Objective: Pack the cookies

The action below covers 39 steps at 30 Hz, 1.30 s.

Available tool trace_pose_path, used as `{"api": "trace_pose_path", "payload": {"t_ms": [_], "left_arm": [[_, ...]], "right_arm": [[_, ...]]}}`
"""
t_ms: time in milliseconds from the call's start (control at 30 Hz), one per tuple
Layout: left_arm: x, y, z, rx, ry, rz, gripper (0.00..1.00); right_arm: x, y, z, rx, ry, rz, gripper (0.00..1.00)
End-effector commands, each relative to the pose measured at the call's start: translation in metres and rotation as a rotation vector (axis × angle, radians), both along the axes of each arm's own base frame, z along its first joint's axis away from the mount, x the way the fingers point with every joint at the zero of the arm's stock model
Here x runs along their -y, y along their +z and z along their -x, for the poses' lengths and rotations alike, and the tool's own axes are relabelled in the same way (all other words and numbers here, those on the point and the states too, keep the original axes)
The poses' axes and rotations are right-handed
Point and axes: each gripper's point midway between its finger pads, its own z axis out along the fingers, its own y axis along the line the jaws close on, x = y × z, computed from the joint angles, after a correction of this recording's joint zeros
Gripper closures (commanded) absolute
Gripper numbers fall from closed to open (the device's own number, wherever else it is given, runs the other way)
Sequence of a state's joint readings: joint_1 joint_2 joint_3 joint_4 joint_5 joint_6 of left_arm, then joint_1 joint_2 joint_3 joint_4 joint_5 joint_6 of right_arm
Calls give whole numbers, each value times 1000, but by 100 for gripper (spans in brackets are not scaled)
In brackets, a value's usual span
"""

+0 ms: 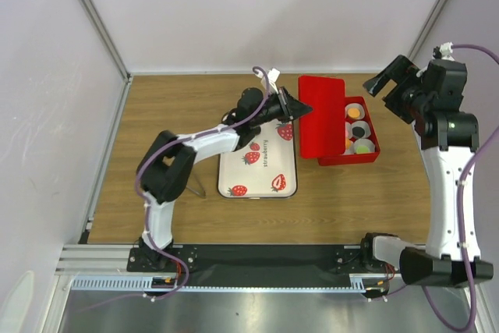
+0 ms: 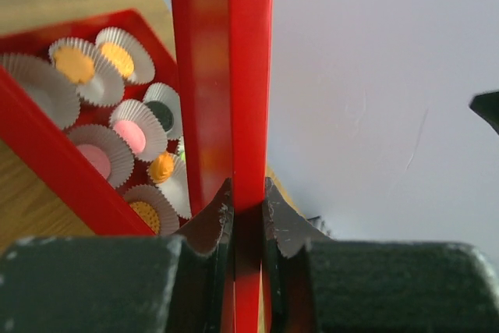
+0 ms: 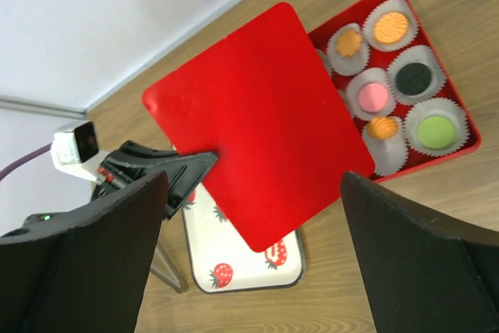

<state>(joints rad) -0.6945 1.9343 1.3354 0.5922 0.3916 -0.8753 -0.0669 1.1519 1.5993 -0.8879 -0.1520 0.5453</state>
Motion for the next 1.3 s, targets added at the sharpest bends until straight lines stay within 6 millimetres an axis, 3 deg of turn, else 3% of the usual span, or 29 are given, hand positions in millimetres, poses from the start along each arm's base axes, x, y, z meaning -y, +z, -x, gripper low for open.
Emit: {"api": "trace_pose_path", "payload": {"t_ms": [0,33,133,267,467,567,633,667,733,800,833,867,967,1267], "left_arm": [[20,53,-4,10,-96,227,100],[27,34,-10,-60,-98,242,100],[36,43,-17,-109,-131,348,100],[38,52,-26,-141,-144,477,100],[41,56,-38,-187,-115,510,100],[52,43,-48,-233,-110,497,100],[60,25,-55,-278,-108,488,100],[62,31,-57,-268,-119,498,100],[68,15,-62,-291,-120,481,100],[73,16,-65,-280,-129,483,100],[78,1,-69,-309,-124,462,100],[81,5,-71,-304,-129,470,100],[90,-7,-73,-336,-131,462,100],[95,-38,-80,-436,-106,415,100]], "right_arm": [[19,11,-25,68,-80,73,0],[27,11,-29,75,-112,100,0],[38,-1,-42,63,-145,147,1],[37,-16,-57,49,-128,152,0],[43,-50,-81,-15,-123,191,0],[48,-61,-92,-21,-126,212,0],[50,-67,-100,-20,-121,221,0],[52,-69,-101,-26,-126,222,0],[55,-76,-106,-34,-133,203,0],[54,-77,-111,-11,-129,176,0],[54,-77,-112,-3,-136,163,0],[54,-86,-112,-12,-137,158,0],[54,-97,-116,-17,-143,145,0],[59,-120,-122,-47,-152,162,0]]}}
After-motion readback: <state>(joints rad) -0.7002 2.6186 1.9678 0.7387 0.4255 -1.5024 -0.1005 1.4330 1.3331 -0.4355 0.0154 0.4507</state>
